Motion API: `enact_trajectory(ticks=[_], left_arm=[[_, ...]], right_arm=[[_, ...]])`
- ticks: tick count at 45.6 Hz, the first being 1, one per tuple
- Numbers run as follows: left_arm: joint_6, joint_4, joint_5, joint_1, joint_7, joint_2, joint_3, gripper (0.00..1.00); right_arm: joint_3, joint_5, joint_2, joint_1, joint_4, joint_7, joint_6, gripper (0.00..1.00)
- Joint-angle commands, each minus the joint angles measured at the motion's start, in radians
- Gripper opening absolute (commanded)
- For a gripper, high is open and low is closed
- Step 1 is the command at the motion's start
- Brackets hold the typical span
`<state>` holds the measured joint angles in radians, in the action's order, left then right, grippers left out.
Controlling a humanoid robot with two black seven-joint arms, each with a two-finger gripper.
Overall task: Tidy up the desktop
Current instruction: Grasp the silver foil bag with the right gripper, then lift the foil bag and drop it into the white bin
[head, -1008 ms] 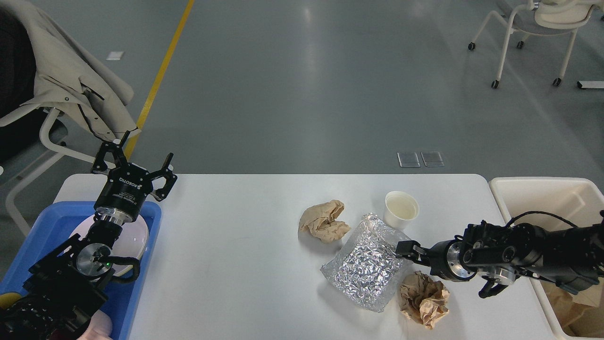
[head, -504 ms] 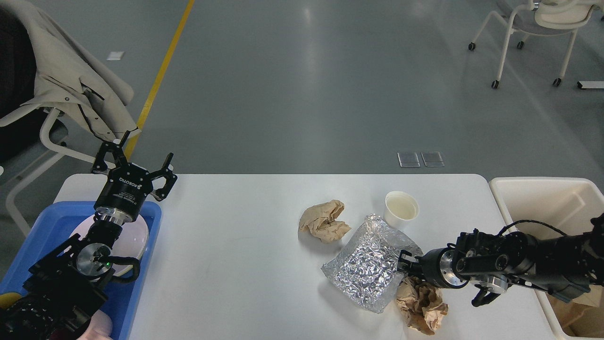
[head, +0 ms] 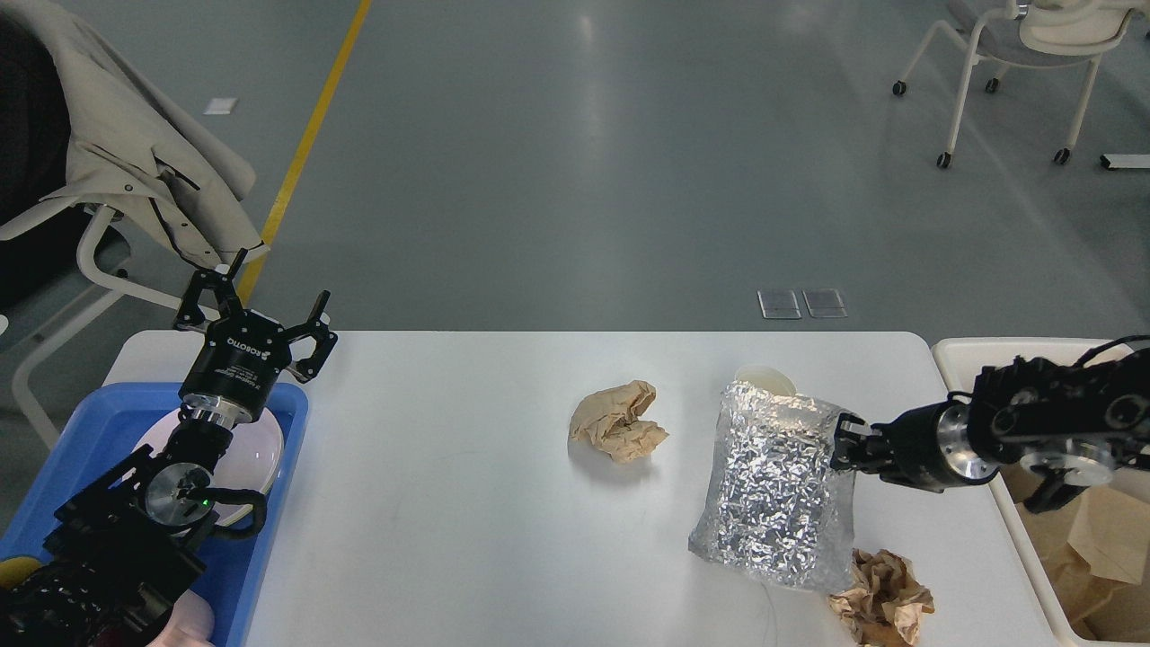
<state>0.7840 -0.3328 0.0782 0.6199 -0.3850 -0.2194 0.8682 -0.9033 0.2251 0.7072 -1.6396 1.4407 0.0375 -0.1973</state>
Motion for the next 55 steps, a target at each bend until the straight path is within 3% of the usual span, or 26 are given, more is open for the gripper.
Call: enact_trajectory(ticks=[1, 7, 11, 19, 25, 29, 33, 37, 40, 47, 55], left_arm=[[0.0, 0.0, 0.0, 0.0, 0.0, -0.001, 0.0, 1.0], [0.0, 0.0, 0.0, 0.0, 0.001, 0.0, 0.0, 1.0], [0.0, 0.0, 0.0, 0.0, 0.001, 0.0, 0.0, 1.0], [0.0, 0.0, 0.0, 0.0, 0.001, 0.0, 0.002, 1.0], [0.0, 0.0, 0.0, 0.0, 0.001, 0.0, 0.0, 1.0], [0.0, 0.0, 0.0, 0.0, 0.0, 0.0, 0.0, 1.0], [0.0, 0.0, 0.0, 0.0, 0.0, 0.0, 0.0, 1.0], [0.0, 0.0, 0.0, 0.0, 0.0, 0.0, 0.0, 1.0], [0.0, 0.0, 0.0, 0.0, 0.0, 0.0, 0.0, 1.0], [0.0, 0.0, 0.0, 0.0, 0.0, 0.0, 0.0, 1.0], [0.0, 0.0, 0.0, 0.0, 0.0, 0.0, 0.0, 1.0]], right_arm=[[-0.042, 0.0, 0.118, -0.28, 0.027, -0.004, -0.209, 0.0], [-0.13, 0.005, 0.135, -0.552, -0.039, -0.004, -0.41, 0.0], [-0.213, 0.026, 0.13, -0.716, -0.065, -0.002, -0.491, 0.0], [-0.272, 0.158, 0.135, -0.816, -0.086, -0.001, -0.541, 0.0], [-0.309, 0.211, 0.135, -0.772, -0.224, 0.008, -0.536, 0.0], [-0.316, 0.261, 0.141, -0.623, -0.389, 0.034, -0.527, 0.0], [-0.301, 0.312, 0.172, -0.403, -0.603, 0.119, -0.484, 0.0], [-0.286, 0.315, 0.172, -0.14, -0.764, 0.211, -0.346, 0.0], [-0.269, 0.312, 0.164, 0.061, -0.86, 0.248, -0.205, 0.0], [-0.134, 0.212, 0.083, 0.524, -1.034, 0.255, 0.035, 0.0], [0.02, 0.066, -0.103, 0.88, -1.261, 0.24, 0.068, 0.0]])
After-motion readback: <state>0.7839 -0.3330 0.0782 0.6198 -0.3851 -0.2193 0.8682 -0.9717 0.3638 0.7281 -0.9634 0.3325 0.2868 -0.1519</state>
